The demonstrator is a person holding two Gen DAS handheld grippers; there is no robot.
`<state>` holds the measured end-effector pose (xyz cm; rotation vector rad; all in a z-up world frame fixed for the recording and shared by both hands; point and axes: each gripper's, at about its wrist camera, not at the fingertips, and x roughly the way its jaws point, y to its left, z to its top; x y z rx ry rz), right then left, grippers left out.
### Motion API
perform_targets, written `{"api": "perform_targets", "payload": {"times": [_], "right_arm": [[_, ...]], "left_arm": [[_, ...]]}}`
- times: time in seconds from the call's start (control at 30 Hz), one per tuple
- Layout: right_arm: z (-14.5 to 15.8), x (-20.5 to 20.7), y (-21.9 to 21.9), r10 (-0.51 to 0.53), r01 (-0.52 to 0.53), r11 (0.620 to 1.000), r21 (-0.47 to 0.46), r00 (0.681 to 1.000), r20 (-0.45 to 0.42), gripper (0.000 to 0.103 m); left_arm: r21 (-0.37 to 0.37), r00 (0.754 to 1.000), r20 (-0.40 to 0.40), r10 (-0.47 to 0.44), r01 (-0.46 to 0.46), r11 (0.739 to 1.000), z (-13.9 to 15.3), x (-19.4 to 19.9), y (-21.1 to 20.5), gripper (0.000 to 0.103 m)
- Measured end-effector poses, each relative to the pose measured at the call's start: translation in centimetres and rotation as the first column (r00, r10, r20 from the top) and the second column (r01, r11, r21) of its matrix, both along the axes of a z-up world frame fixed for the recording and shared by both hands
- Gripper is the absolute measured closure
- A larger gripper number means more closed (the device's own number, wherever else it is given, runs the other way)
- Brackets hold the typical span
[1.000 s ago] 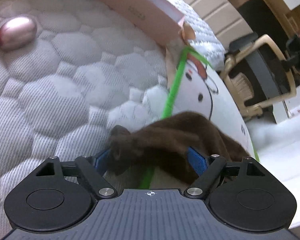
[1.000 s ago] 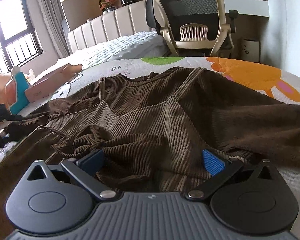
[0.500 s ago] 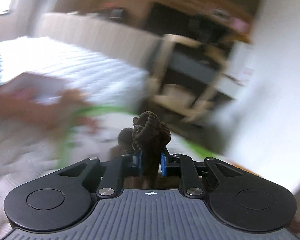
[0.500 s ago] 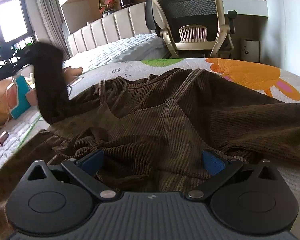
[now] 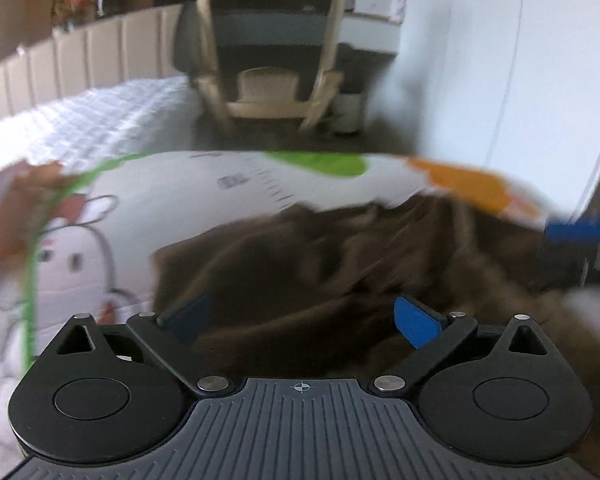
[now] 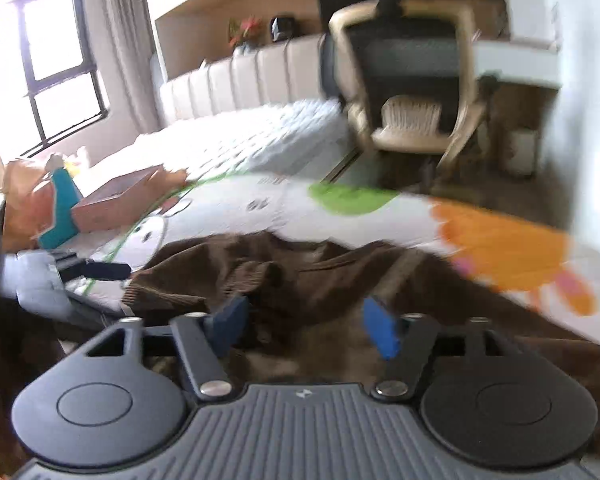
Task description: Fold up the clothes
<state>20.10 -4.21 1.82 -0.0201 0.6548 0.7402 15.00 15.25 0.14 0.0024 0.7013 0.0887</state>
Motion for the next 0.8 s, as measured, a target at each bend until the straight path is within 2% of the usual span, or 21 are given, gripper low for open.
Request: {"api": "perform_targets", "payload": {"times": [0.07,0.23,0.43,0.57,0.8], "right_arm": [[-1.2,1.3,2.3,0.015,-0.016,0.999,-0.036,1.000,-0.017,0.045],[-3.9,2.9,5.9,0.034,-0.037,0.996,-0.087,0.999,-0.036,0.057],[-5.1,3.2,7.9,0.075,-0.078,0.992,-0.097,0.997,-0.037,0.057],[-4.7,2.8,7.5,0.073,-0.073,0.993,-0.095,0.997,-0.001,0.052],[-2.5,2.5,5.3,0.001,0.007,0.997,-0.081,0.995,0.103,0.052]], "left_arm": [[0.005,0.999,-0.032,0.028,-0.027,1.000,-0.8,0.0,0.8,0.001],[0.005,0.998,-0.045,0.035,-0.034,0.999,-1.1,0.1,1.9,0.001],[-0.002,0.999,-0.040,-0.026,0.026,1.000,-1.6,0.1,2.1,0.002],[0.008,0.998,-0.027,-0.055,0.056,0.998,-1.9,-0.2,2.0,0.002],[0.019,0.996,-0.035,-0.081,0.082,0.996,-2.4,-0.2,2.0,0.004]]}}
